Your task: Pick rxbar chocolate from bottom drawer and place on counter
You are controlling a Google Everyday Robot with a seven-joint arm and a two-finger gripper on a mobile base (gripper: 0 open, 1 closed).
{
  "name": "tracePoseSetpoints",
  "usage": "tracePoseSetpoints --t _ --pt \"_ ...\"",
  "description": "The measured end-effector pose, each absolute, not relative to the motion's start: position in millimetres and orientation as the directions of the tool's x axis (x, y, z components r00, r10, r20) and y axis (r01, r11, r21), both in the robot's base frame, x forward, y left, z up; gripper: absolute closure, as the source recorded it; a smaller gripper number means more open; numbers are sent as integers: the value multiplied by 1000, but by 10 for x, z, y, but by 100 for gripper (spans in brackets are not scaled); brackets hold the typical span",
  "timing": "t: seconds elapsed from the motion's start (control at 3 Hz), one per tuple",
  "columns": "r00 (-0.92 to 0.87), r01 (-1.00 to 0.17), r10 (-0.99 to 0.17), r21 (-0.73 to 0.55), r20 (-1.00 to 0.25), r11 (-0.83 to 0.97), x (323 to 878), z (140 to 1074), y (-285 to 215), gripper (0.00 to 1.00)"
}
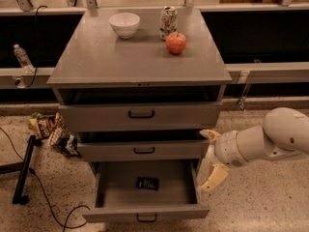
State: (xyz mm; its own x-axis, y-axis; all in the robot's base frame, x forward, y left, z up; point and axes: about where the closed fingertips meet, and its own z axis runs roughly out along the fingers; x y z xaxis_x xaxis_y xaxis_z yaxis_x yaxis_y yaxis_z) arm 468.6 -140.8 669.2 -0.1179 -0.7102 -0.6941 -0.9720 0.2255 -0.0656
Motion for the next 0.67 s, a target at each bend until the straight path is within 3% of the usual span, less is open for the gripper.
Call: tracePoseSetpoints --t 0.67 --pt "-165 -964 -634 -14 -756 267 4494 6055 -1639 0"
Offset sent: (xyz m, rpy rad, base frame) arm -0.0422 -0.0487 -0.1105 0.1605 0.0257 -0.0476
